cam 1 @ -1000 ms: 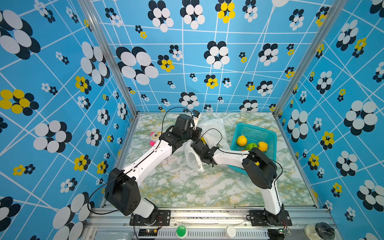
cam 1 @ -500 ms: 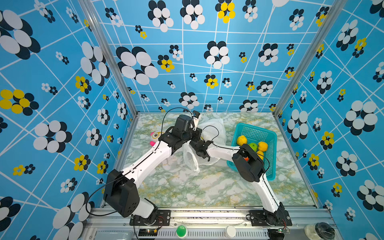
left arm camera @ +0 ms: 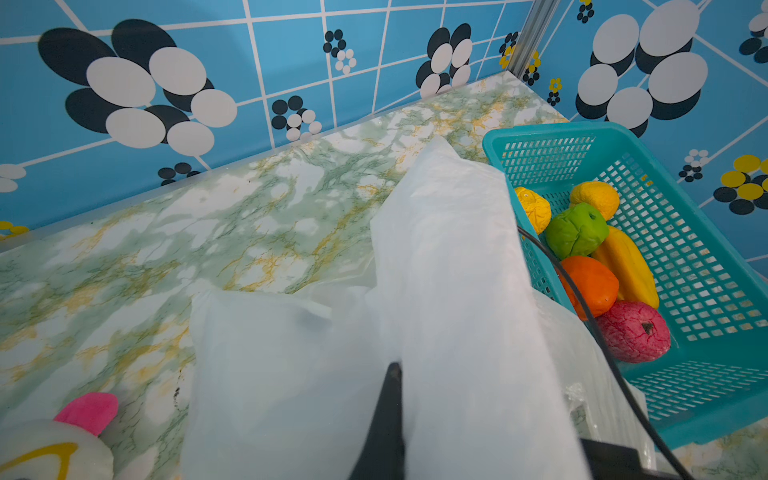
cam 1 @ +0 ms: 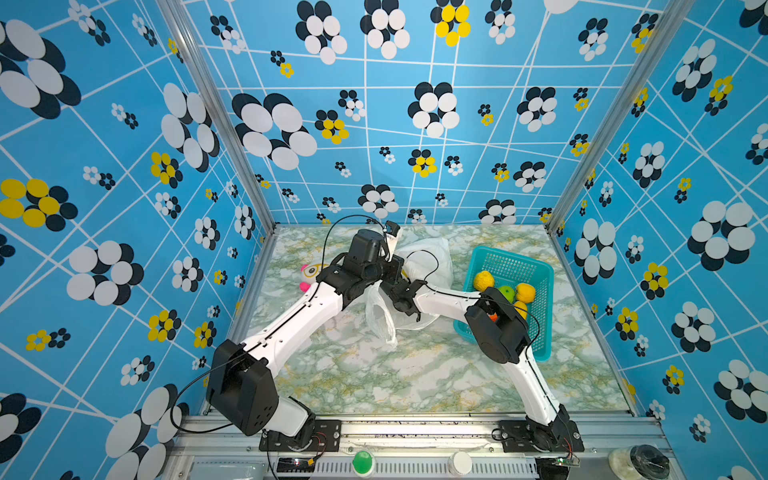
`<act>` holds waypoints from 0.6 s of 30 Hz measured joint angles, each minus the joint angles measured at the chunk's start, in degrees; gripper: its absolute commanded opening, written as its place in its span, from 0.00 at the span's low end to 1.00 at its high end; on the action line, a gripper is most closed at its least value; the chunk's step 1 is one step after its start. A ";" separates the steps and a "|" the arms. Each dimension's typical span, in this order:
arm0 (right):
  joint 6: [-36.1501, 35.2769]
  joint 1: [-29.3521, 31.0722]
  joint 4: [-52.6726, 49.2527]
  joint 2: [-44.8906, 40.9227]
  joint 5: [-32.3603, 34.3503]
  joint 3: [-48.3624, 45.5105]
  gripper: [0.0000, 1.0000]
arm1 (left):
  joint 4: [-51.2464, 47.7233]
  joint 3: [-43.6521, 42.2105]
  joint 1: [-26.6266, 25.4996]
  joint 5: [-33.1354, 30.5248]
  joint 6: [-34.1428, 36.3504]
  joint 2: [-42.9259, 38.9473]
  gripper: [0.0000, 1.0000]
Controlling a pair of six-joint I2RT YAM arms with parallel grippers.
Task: Untie the knot of the plastic bag and take out the fruit
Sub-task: 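Close the right gripper on one yellow elongated fruit, then lift the yellow elongated fruit out of the bag with the right gripper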
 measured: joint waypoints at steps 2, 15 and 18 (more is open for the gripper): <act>-0.02 0.00 1.38 -1.90 -0.61 -2.99 0.29 | 0.00 0.00 0.00 -0.17 0.00 0.00 0.00; -2.34 2.45 16.81 -21.49 -8.31 -28.00 0.19 | -0.02 0.00 0.57 -0.87 -1.53 0.02 0.00; -3.04 3.96 20.02 -23.52 -9.73 -31.54 0.17 | -0.02 0.00 0.68 -0.87 -1.73 0.00 0.00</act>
